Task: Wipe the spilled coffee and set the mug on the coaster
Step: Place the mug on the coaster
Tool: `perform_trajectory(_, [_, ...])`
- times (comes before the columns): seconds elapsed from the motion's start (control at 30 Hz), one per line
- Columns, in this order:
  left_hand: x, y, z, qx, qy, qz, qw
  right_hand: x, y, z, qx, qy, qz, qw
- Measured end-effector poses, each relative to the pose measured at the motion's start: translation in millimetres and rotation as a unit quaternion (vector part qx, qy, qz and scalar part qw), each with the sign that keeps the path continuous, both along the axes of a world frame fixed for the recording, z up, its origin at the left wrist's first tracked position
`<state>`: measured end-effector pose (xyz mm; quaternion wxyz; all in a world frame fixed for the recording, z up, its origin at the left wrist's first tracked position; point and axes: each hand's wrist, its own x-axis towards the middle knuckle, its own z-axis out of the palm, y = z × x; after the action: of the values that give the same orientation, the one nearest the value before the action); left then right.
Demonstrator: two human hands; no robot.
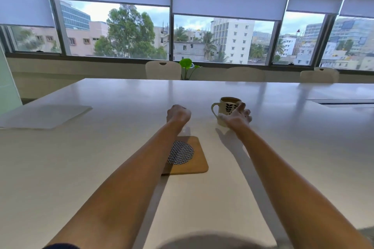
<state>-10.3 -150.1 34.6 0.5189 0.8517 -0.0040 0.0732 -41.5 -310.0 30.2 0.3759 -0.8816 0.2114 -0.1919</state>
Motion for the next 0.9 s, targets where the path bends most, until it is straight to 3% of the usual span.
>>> perform_trajectory(0.2, [46.6,-32.0,-0.7,-0.065,0.021,-0.067,0.995,33.3,-31.0,3.3,0.034,-0.006,-0.004,0.999])
perform_trajectory(0.4, [79.3,-60.2,-3.1,-0.146,0.117,-0.132,0.973,59.7,-58.1,-4.0,0.092,-0.008,0.027,0.995])
perform_trajectory(0.9, [100.3,-105.2,-13.4,-0.181,0.167,-0.166,0.955,80.4,-88.2,-18.4,0.174,-0.014,0.192,0.966])
